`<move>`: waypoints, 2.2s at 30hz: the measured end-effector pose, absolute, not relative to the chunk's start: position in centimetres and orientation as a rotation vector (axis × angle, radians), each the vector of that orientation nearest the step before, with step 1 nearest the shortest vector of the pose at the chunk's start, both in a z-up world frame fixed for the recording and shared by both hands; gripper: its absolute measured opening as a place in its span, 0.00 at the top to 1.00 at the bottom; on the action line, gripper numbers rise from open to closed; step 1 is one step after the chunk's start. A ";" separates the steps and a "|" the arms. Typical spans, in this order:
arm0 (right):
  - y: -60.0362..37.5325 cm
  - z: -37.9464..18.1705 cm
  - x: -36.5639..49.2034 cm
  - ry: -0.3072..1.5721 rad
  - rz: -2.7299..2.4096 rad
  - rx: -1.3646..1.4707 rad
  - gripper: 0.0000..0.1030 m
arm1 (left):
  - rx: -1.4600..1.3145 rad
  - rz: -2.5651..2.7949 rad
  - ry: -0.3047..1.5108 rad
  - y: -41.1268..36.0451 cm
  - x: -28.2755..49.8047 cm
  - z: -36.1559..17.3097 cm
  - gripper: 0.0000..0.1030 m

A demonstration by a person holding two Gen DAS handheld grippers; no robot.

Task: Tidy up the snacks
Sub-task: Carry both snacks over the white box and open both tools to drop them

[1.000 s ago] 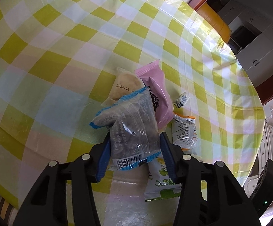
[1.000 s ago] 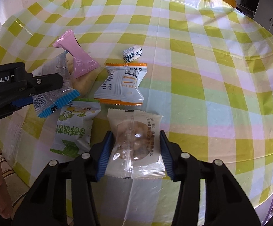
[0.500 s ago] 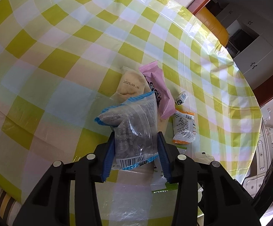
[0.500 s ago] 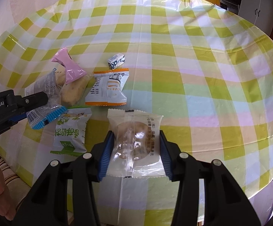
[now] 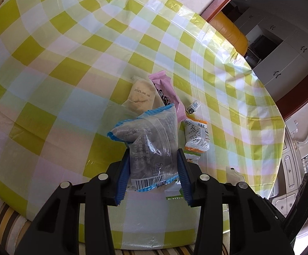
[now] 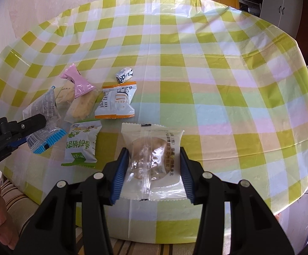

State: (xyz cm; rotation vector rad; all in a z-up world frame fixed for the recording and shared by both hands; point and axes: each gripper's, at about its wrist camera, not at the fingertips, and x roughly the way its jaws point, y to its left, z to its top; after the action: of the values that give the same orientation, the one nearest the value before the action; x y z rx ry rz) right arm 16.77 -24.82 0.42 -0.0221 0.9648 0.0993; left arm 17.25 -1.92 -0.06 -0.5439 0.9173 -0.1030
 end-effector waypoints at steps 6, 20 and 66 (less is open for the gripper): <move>-25.5 1.1 15.6 0.942 0.085 -0.020 0.54 | -0.514 -0.129 0.905 -2.8 16.1 0.8 0.61; -29.9 2.4 12.7 0.915 0.008 0.032 0.54 | -0.420 -0.259 0.938 -9.0 14.0 2.3 0.61; -50.3 -1.3 1.5 0.975 -0.436 0.197 0.35 | -0.083 -0.795 1.187 -33.2 7.5 0.6 0.54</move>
State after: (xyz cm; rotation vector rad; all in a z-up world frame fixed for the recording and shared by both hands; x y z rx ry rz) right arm 1.50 -50.26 -1.35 0.1974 0.9749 -0.4356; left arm 7.51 -33.21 0.59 -0.0832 1.1868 -0.7954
